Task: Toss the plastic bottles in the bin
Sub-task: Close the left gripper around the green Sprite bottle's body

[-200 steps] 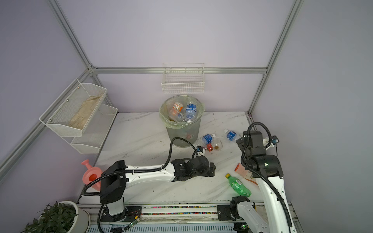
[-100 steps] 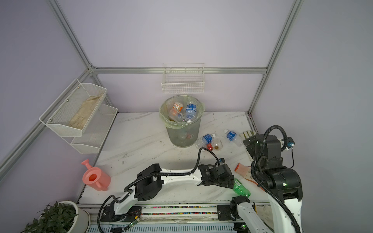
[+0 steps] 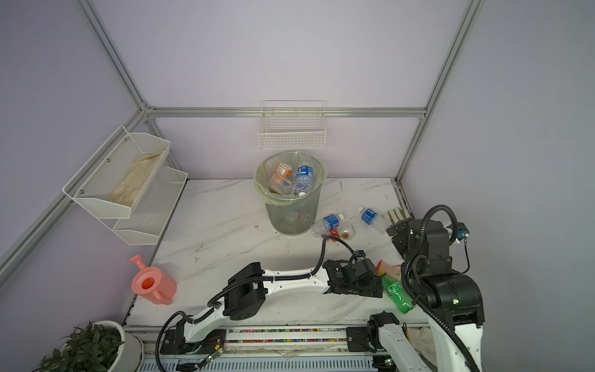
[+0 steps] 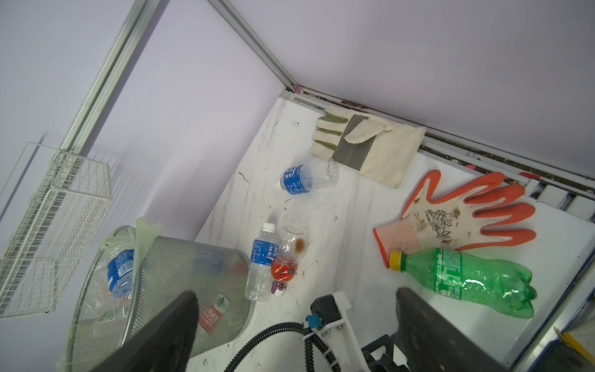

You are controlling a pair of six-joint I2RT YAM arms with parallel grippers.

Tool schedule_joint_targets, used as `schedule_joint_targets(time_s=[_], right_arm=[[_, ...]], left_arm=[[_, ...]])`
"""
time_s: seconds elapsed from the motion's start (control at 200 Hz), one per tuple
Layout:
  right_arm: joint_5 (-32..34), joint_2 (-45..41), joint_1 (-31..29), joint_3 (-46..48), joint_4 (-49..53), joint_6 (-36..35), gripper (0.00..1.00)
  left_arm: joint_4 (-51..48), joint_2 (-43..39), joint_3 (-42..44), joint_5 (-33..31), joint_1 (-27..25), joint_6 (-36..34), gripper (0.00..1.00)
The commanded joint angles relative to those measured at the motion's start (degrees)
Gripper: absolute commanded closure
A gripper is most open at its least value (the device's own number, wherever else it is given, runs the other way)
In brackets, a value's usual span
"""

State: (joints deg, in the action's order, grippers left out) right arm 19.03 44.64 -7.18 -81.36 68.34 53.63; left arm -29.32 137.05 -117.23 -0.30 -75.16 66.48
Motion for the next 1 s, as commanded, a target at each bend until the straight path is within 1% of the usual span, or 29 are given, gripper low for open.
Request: schedule_joint_targets(time_s=[0.0,0.16,0.2,0.275,0.335,0.425,0.515,0.605,0.76,0.995], right_arm=[[0.69,-0.53,-0.03,1.78,0.74,0.53,0.03],[1.02,0.43,-0.03,2.13,1.32,0.09,0.03],[0.85,0.53,-0.03,1.31,1.36,-0.32,0.03],[-1.05,1.05,-0.03,-1.13,-0.28,-4.31,0.03],[-1.93,1.99,-0.03,-3.83,0.81,-4.55,0.03],[-4.00,2.22,-0.01,-6.81,0.83,-5.71,0.03],[-6.02,2.20,-0.03,-8.32,0.23,-6.77,0.03],[-6.51,2.29,-0.04,-9.20,0.52,-6.70,0.03],[-7.45,1.61,-0.02,-8.95,0.31,-5.72,0.03],[-8.42,0.81,-0.03,-7.52,-0.13,-4.49,0.03]], left_arm=[[-0.80,-0.15,-7.07,-0.26,-0.30,0.36,0.00],[-0.49,1.20,-7.87,0.29,-0.08,-0.33,0.00],[-0.40,1.39,-7.84,0.30,0.00,-0.47,0.00],[0.12,2.06,-7.99,0.98,0.35,-0.80,0.00],[0.24,2.83,-8.93,1.84,0.62,-1.28,0.00],[-1.14,5.06,-12.79,2.60,0.71,-2.23,0.00],[-3.92,7.98,-18.55,2.73,0.71,-3.31,0.01],[-5.46,10.13,-22.33,2.82,0.71,-3.90,0.00],[-5.30,11.61,-23.54,3.20,0.56,-3.12,0.00],[-4.32,14.69,-27.67,3.37,-0.14,-1.92,0.00]])
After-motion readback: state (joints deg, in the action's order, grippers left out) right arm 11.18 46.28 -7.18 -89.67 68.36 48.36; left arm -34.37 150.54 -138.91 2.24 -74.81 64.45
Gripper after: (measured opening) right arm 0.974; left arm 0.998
